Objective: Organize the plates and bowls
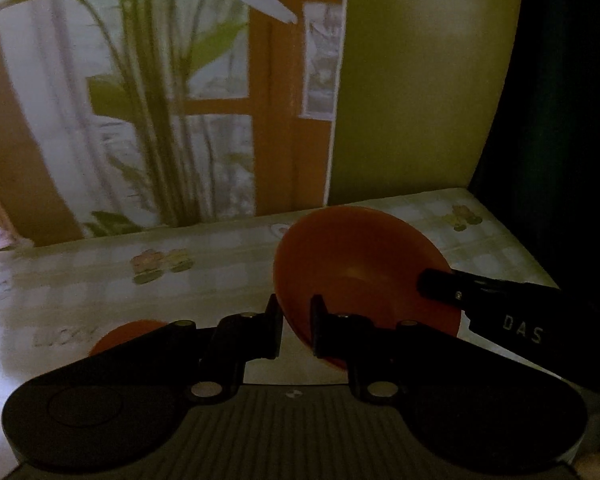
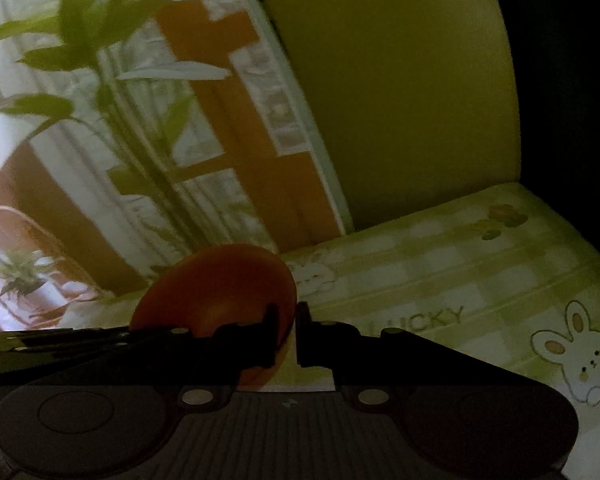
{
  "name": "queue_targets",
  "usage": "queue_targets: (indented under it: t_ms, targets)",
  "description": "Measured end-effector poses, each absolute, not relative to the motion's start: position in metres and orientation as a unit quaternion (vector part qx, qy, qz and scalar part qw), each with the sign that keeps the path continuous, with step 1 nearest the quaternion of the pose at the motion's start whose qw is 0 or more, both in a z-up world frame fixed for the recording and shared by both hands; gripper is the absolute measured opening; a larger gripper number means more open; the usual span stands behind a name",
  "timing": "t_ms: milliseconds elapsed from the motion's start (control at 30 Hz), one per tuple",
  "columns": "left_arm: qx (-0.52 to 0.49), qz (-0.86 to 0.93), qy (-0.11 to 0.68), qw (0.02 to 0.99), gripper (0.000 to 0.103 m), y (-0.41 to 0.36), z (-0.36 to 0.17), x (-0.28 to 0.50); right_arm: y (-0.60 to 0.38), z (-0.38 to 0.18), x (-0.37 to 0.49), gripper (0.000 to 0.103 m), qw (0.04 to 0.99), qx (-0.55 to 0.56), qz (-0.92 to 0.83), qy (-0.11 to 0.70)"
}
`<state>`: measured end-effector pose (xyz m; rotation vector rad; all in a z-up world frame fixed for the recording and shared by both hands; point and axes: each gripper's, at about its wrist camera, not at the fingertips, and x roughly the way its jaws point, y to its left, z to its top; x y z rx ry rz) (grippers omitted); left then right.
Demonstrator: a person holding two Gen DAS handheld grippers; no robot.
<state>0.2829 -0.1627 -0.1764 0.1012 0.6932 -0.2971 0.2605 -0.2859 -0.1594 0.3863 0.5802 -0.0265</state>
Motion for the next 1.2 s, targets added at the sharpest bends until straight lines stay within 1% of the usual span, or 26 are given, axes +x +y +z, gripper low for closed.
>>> queue_targets:
  t_ms: [333,600,967,1200]
  targets:
    - [0.030,-0.113,0.331,0.936,0.015,-0.117,-0.165,0.250,-0.230,-0.147,0.251,0.008,0.941,0.161,0.016,0.297]
    - [0.012,-0.093,0.332,0.939,0.015,-0.079,-0.168,0.239,-0.190,-0.146,0.255,0.008,0.939,0.138,0.035,0.313]
    - [-0.037,-0.101,0.349,0.931,0.015,-0.031,-0.182,0.252,-0.154,-0.158,0.282,0.008,0.933,0.103,0.051,0.340]
    - [-0.042,-0.094,0.359,0.928,0.015,-0.016,-0.195,0.270,-0.136,-0.171,0.306,0.009,0.928,0.083,0.055,0.360]
